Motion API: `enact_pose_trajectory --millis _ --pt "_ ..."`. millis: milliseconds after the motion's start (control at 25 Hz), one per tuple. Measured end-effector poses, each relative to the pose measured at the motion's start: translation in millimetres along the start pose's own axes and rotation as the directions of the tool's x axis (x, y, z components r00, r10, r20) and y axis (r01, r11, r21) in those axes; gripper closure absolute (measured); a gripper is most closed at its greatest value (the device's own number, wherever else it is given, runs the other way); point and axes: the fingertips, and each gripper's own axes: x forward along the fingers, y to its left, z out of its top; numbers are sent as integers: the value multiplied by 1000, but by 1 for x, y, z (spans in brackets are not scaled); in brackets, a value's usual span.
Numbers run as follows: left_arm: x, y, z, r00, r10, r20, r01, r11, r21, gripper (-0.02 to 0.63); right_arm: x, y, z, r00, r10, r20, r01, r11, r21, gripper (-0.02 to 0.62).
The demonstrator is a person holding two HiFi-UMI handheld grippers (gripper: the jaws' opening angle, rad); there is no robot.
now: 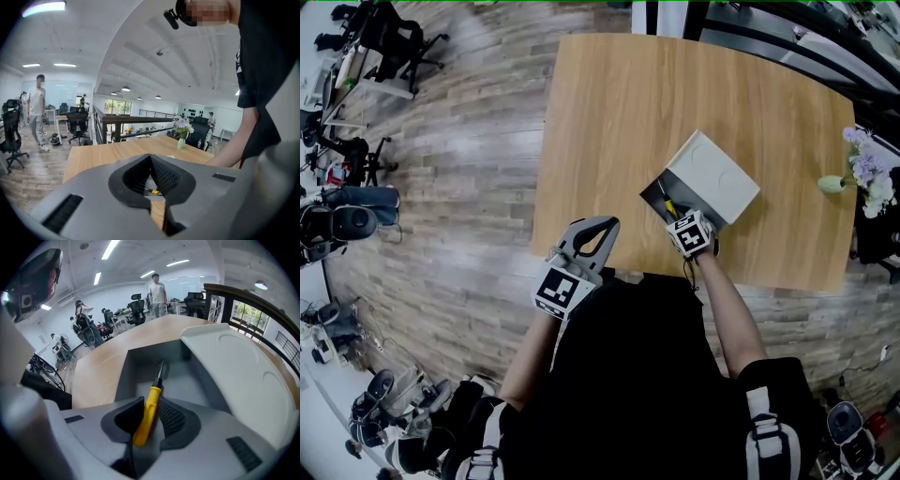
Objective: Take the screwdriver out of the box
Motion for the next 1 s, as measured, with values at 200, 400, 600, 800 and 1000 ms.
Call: enact_pose_trajectory --millis 200,400,600,800,1000 --pt "-1 -1 -1 1000 -4 -5 4 1000 4 584 2 -5 -6 998 -28 -48 28 1000 2 489" --pt "-5 1 0 1000 -1 2 1 1000 1 584 3 -5 -9 997 -40 -61 40 999 -4 492" --pt "-7 3 5 1000 -1 31 1 1000 -2 584 1 -6 -10 996 -55 -71 55 998 -2 503" --pt "-8 4 3 1000 -13 22 13 1000 3 584 -5 -8 -12 993 -84 -78 83 997 -5 503" --pt "-10 4 6 999 -23 35 23 1000 8 584 -12 -12 -15 990 -114 -77 115 993 7 503"
